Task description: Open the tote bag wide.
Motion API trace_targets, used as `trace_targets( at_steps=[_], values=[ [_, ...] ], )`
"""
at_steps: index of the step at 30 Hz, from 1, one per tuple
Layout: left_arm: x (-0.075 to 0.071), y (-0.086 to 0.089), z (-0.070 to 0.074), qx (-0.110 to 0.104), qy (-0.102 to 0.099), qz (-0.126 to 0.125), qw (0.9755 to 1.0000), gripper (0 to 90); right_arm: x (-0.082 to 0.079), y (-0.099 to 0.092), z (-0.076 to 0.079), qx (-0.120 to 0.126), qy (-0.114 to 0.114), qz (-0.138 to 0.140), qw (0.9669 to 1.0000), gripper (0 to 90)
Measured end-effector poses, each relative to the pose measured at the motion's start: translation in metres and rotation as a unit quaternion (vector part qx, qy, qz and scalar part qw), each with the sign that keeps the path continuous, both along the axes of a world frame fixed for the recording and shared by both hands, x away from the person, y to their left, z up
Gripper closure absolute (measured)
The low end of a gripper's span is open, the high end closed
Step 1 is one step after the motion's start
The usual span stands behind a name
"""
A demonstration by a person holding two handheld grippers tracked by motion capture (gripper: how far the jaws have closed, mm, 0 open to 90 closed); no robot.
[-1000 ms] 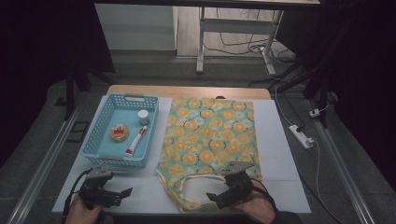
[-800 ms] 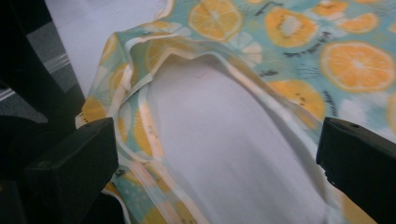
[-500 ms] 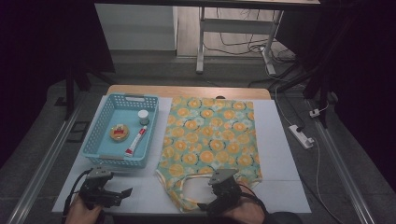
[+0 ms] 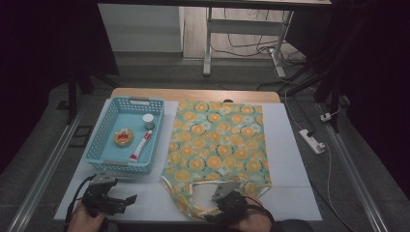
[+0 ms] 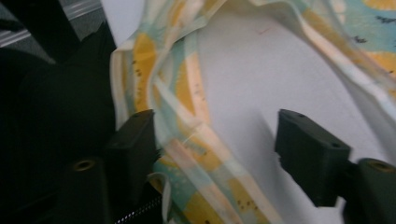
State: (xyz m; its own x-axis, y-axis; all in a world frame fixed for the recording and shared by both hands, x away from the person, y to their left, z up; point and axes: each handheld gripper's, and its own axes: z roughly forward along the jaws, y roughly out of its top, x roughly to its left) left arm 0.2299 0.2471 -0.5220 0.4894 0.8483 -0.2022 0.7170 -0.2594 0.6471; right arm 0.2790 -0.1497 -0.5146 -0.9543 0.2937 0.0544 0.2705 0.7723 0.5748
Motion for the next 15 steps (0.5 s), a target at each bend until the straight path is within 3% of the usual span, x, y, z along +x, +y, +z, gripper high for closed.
trace_targets(
  at_steps=[3, 11, 15],
  values=[
    [0.0, 0.0, 0.0, 0.0, 0.0, 0.001, 1.0, 1.8, -0.004, -0.001, -0.001, -0.008, -0.006, 0.015, 0.9998, 43.3],
    [0.0, 0.0, 0.0, 0.002, 0.001, 0.0, 1.0, 2.0, -0.007, -0.004, 0.002, -0.018, -0.022, 0.033, 0.9991, 81.6],
    [0.001, 0.0, 0.0, 0.002, 0.003, 0.001, 1.0, 2.1, -0.004, -0.008, 0.01, 0.009, -0.024, 0.021, 0.9995, 85.8]
  ],
)
